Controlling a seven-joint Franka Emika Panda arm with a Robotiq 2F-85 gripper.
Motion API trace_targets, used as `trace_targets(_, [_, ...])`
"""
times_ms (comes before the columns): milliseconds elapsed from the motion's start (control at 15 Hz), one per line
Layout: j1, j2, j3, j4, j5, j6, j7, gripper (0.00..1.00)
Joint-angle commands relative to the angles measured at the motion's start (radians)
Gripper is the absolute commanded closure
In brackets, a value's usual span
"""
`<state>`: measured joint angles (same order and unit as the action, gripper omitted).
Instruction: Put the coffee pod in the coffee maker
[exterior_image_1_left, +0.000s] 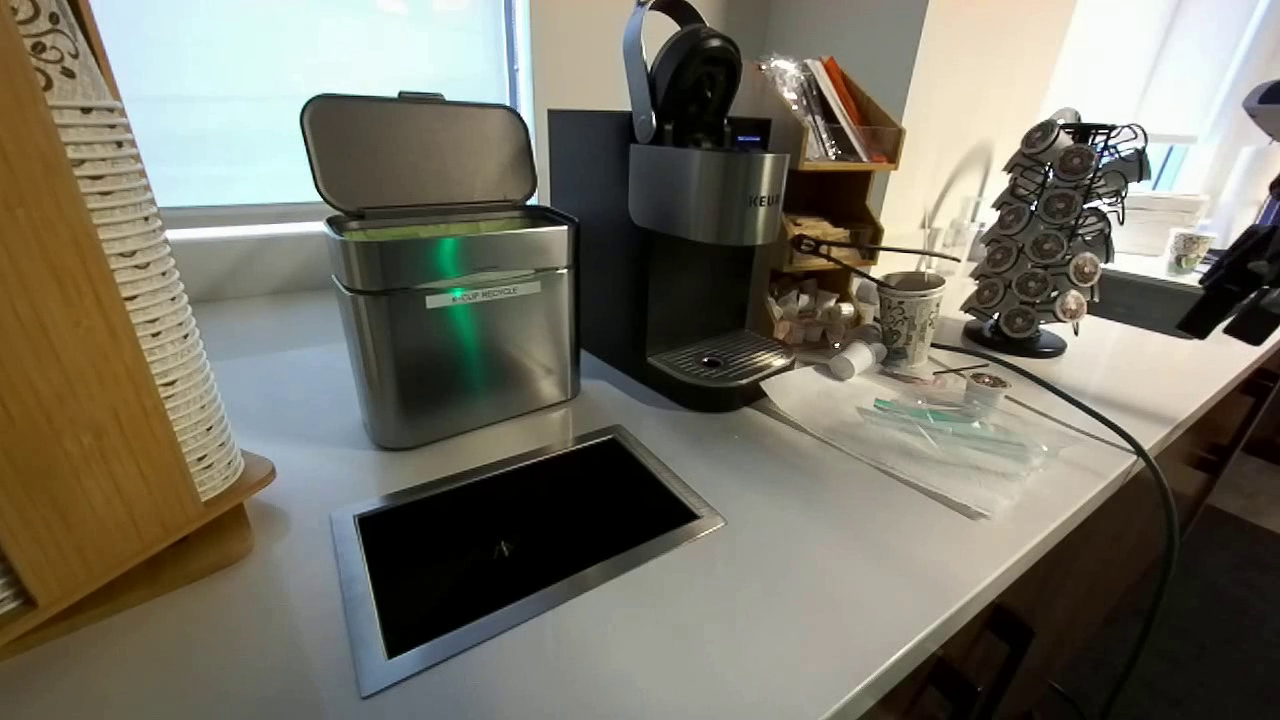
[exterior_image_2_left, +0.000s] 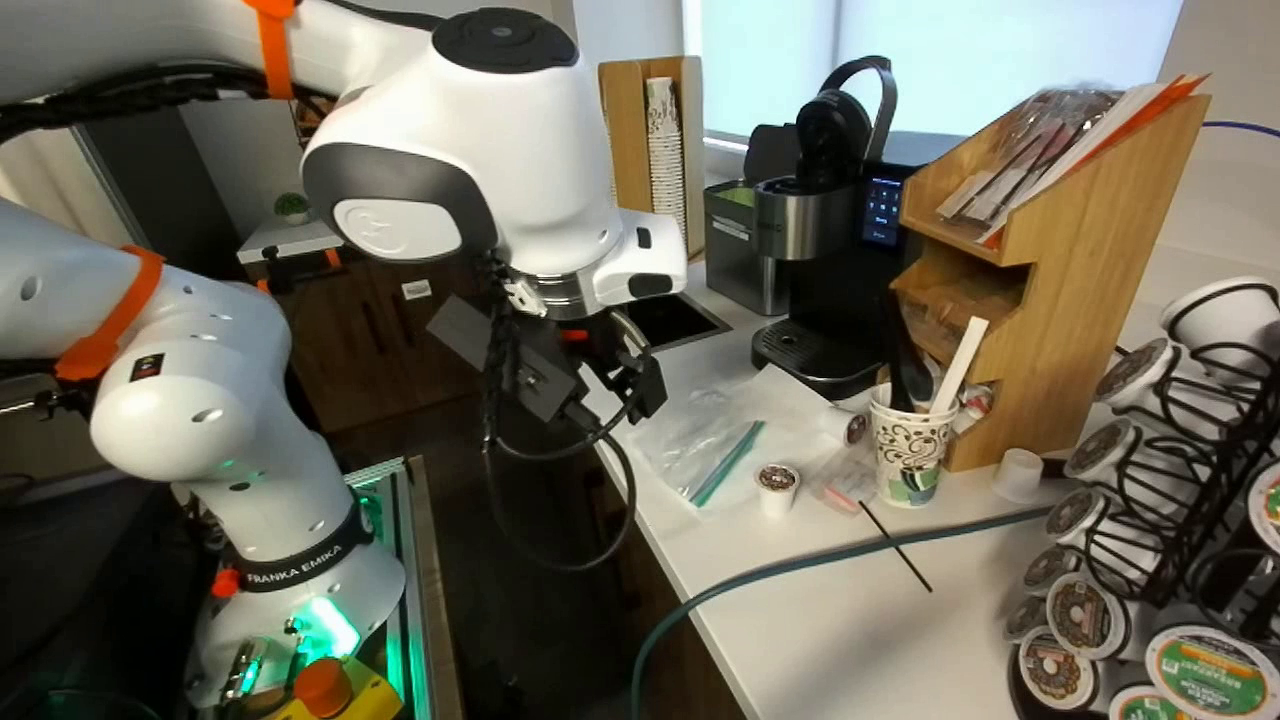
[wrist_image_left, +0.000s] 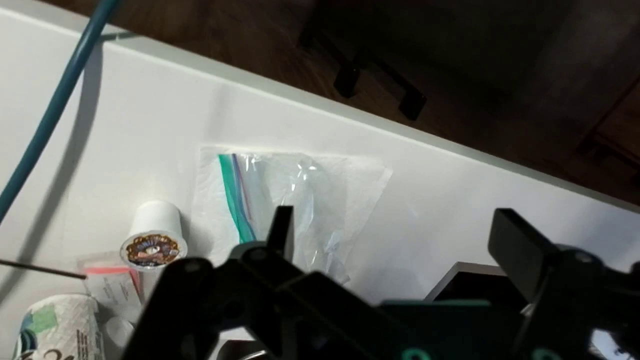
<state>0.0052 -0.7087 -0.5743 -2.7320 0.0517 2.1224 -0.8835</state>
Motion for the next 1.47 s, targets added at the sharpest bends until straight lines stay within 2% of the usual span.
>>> trace_targets(0, [0.09, 0.185, -0.024, 0.1, 0.099, 0.058, -0.156, 0.0])
trace_targets(267, [0.157, 0.364, -0.04, 0.195, 0.304, 0.103, -0.313, 0.0])
trace_targets(467, [0.095, 0.445, 0.011, 0.252, 0.38, 0.118, -0.359, 0.0])
trace_targets(733, [-0.025, 0.53, 0.113, 0.286, 0.347, 0.251, -0.24, 0.0])
trace_targets(800, [-0.034, 0.484, 0.126, 0.263, 0.356, 0.213, -0.285, 0.0])
trace_targets(1000, [-0.065, 0.498, 0.16, 0.268, 0.351, 0.22, -0.28, 0.0])
trace_targets(1200, [-0.09, 0.52, 0.196, 0.242, 0.367, 0.38, -0.161, 0.0])
trace_targets(1400, [-0.128, 0.576, 0.244, 0.215, 0.277, 0.599, -0.033, 0.0])
